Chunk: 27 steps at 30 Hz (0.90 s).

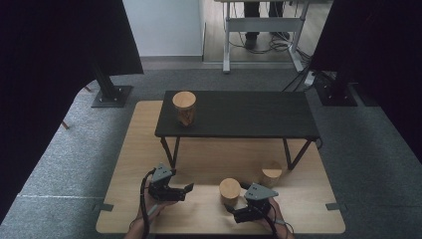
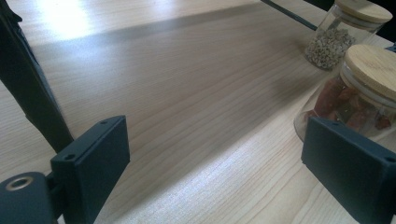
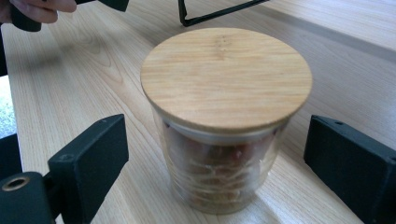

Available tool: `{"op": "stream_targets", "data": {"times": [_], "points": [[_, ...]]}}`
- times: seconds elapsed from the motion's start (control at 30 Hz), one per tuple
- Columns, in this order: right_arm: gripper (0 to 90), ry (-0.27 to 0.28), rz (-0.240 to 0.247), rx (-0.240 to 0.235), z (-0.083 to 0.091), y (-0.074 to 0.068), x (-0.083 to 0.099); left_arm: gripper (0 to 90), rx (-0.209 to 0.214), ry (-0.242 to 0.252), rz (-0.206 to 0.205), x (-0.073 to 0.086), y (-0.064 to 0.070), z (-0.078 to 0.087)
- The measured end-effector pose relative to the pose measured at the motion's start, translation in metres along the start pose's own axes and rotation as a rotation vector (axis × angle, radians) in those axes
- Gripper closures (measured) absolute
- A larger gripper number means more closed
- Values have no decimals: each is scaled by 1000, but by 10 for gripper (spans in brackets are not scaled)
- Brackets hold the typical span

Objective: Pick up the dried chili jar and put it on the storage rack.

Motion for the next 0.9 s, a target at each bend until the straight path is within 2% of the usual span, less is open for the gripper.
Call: {"op": "stream_targets", "data": {"times": [0.23,0.7,0.9], "points": [[70,-13,-7,-16,-10,-1,-2,74,1,-2,-1,1,1,0],[116,-42,-12,-16,-24,-1,-1,74,-3,-2,0,0,-1,1],[227,-36,-35,9,-25,2,-1,74,-2,-5,-2,1,0,0]]}}
Point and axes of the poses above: each handheld gripper's, and its own axes: z roughly backward along the jaws, x roughly out of its underside, y roughly to its right, the point moved 7 cm from there along -z, roughly forward along the jaws, and after that the axes turned 4 degrees about y, right-handed, at the moved point
